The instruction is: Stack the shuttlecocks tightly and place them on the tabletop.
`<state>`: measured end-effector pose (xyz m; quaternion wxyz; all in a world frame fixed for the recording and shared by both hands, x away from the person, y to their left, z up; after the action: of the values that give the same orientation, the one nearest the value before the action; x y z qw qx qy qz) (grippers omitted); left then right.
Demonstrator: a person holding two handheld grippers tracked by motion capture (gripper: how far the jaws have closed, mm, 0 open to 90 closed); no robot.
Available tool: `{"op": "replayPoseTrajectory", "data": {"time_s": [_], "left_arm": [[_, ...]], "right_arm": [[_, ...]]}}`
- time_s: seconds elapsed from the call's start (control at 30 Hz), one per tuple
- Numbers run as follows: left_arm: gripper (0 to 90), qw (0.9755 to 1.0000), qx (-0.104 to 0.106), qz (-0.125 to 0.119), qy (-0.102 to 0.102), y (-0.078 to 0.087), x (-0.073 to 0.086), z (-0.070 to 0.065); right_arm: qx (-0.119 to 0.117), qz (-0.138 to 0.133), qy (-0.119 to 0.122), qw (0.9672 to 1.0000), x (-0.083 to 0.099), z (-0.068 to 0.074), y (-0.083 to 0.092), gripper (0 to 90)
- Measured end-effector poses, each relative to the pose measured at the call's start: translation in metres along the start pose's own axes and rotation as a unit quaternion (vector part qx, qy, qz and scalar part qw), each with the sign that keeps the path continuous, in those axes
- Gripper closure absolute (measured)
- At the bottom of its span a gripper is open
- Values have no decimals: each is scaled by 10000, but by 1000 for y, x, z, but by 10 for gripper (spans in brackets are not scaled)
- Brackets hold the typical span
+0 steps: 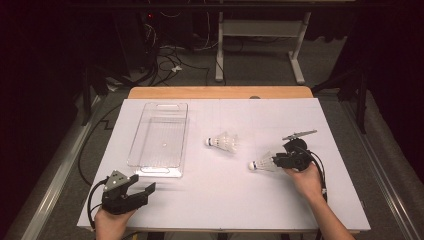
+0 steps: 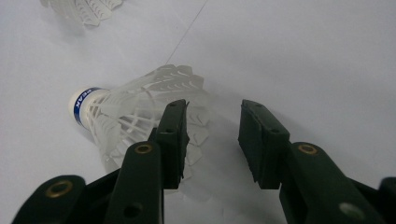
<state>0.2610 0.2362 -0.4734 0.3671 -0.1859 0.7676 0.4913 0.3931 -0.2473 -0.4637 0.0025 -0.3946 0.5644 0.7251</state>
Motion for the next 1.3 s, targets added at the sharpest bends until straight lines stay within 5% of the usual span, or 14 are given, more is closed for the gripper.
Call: {"op": "replayPoseTrajectory", "data": {"time_s": [1.3], "left_arm": [[309, 10000, -33, -29, 29, 1, 0, 1]], "right_arm": [[197, -788, -103, 9966, 26, -7, 39, 540]]}}
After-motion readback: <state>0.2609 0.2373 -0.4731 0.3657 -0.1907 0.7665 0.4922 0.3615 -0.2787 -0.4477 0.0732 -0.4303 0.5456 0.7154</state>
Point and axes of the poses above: each handheld gripper's, and its own axes: y roughly backward along the jaws, x roughly out of its underside, z roughly to its left, the point moved 2 cm from there along -y, roughly forward along the jaws, and after that the axes turned 7 degrees about y, right-handed, at the moved point
